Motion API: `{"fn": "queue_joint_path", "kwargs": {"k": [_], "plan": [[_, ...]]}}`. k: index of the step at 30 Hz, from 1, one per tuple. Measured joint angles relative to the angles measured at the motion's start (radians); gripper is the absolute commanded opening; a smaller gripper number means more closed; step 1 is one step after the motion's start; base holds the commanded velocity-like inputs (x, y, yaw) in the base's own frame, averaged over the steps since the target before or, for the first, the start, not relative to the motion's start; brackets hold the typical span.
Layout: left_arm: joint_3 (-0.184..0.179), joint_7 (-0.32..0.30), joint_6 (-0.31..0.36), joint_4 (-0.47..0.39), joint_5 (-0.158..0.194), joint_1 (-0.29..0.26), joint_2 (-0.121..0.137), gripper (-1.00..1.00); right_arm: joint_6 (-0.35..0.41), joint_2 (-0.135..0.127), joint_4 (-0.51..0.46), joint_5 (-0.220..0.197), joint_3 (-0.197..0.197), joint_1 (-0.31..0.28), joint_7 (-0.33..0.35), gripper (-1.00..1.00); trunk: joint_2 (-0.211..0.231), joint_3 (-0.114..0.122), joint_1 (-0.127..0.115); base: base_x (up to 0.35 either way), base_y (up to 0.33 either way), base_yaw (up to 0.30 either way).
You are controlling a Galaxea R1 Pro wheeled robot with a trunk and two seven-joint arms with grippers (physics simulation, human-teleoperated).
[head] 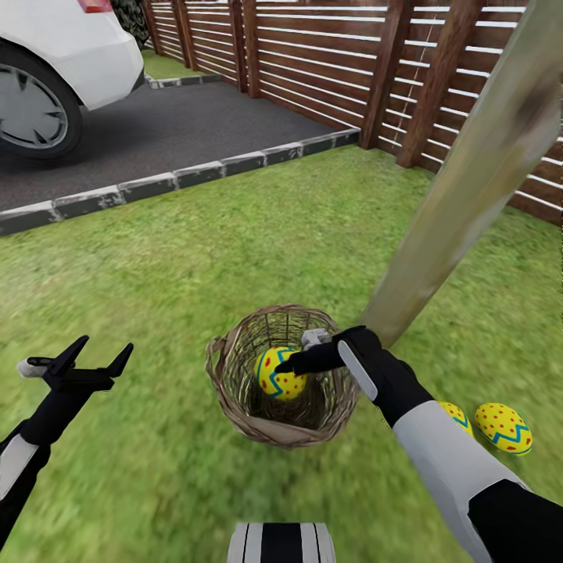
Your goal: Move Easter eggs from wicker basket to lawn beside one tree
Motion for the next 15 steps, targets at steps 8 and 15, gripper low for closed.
{"fn": "queue_joint_path", "kwargs": {"k": [8, 15], "plan": [[-0.001, 0.000, 0.000, -0.002, 0.000, 0.000, -0.005, 1.00, 0.004, -0.111, -0.119, -0.046, -0.005, 0.007, 0.120, -1.00, 0.002, 0.031, -0.004, 0.000, 0.000, 0.000], [-0.004, 0.055, -0.001, -0.008, 0.001, 0.000, -0.014, 1.00, 0.000, -0.218, -0.187, -0.046, -0.006, 0.025, 0.470, -1.00, 0.004, 0.058, -0.007, 0.000, 0.000, 0.000]]}}
